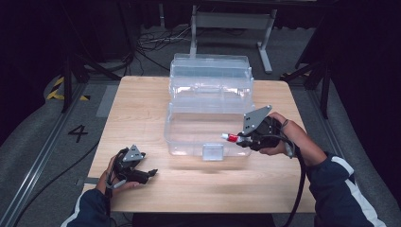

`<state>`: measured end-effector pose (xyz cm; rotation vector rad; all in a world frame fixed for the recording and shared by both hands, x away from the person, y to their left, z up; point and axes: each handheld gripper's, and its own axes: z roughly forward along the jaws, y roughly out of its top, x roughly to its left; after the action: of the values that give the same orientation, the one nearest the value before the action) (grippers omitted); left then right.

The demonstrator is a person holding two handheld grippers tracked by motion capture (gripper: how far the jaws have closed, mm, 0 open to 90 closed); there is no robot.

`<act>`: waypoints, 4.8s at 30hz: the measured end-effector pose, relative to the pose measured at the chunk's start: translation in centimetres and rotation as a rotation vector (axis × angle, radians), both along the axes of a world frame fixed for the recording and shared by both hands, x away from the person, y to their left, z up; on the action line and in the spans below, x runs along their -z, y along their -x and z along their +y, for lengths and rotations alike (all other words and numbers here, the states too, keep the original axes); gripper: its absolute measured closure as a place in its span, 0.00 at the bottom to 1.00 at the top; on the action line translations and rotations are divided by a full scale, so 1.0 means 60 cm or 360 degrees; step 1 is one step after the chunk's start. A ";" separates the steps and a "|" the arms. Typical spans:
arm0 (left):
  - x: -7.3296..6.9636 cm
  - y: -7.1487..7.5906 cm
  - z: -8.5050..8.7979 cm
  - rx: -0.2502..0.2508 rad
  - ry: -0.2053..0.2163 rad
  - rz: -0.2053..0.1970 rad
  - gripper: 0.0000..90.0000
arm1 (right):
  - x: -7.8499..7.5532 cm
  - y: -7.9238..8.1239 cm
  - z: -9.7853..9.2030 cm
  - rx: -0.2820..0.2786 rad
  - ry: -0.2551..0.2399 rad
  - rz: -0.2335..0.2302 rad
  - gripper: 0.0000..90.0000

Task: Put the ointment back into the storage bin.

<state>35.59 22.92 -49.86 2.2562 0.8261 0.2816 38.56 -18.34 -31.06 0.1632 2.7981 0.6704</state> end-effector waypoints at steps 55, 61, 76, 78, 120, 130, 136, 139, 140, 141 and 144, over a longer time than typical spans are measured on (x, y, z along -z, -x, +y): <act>0.000 0.000 0.000 0.0003 0.0000 0.0000 0.21 | 0.101 -0.151 0.055 0.0076 0.0301 0.0172 0.79; 0.000 0.000 0.000 0.0003 0.0000 0.0001 0.21 | 0.113 -0.156 0.058 0.0069 0.0316 0.0206 0.79; 0.000 0.000 0.000 0.0003 0.0000 0.0001 0.21 | 0.145 -0.169 0.061 0.0066 0.0391 0.0283 0.79; 0.000 0.000 0.000 0.0002 0.0000 0.0001 0.21 | 0.147 -0.169 0.061 0.0075 0.0386 0.0291 0.79; 0.000 0.000 0.000 0.0000 0.0000 0.0002 0.21 | 0.137 -0.150 0.039 0.0099 0.0224 0.0266 0.75; 0.000 0.000 -0.001 -0.0004 -0.0005 0.0001 0.21 | 0.117 -0.135 0.006 0.0155 -0.0027 0.0197 0.72; -0.004 -0.001 -0.006 -0.0028 -0.0024 0.0034 0.21 | 0.114 -0.121 -0.018 0.0172 -0.0204 0.0127 0.69; -0.006 -0.001 -0.010 -0.0045 -0.0046 0.0047 0.21 | 0.110 -0.116 -0.032 0.0190 -0.0309 0.0095 0.68; -0.007 -0.001 -0.011 -0.0055 -0.0048 0.0052 0.22 | 0.109 -0.115 -0.036 0.0196 -0.0331 0.0084 0.68; -0.008 -0.001 -0.012 -0.0060 -0.0051 0.0044 0.24 | 0.108 -0.114 -0.042 0.0212 -0.0366 0.0089 0.67; -0.011 0.000 -0.016 -0.0058 -0.0042 0.0049 0.25 | 0.107 -0.111 -0.051 0.0232 -0.0408 0.0053 0.67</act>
<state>35.59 21.97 -49.22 2.2770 0.8849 0.2763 45.24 -21.39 -37.47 0.4260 2.6878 0.9948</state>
